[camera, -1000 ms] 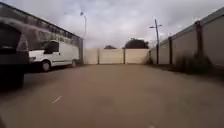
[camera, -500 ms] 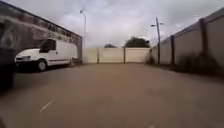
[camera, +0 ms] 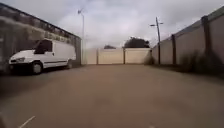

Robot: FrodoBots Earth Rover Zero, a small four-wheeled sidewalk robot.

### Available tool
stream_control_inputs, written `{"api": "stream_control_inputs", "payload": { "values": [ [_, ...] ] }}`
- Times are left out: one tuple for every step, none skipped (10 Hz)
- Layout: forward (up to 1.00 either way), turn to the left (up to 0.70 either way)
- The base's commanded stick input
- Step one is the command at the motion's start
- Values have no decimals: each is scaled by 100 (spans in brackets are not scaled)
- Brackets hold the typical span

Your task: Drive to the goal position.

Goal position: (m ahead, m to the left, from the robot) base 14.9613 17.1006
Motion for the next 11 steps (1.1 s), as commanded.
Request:
{"api": "stream_control_inputs", "payload": {
  "values": [
    [70,0],
    [70,0],
    [70,0],
    [70,0],
    [70,0],
    [70,0],
    [70,0],
    [70,0],
    [70,0],
    [70,0],
    [70,0]
  ]
}}
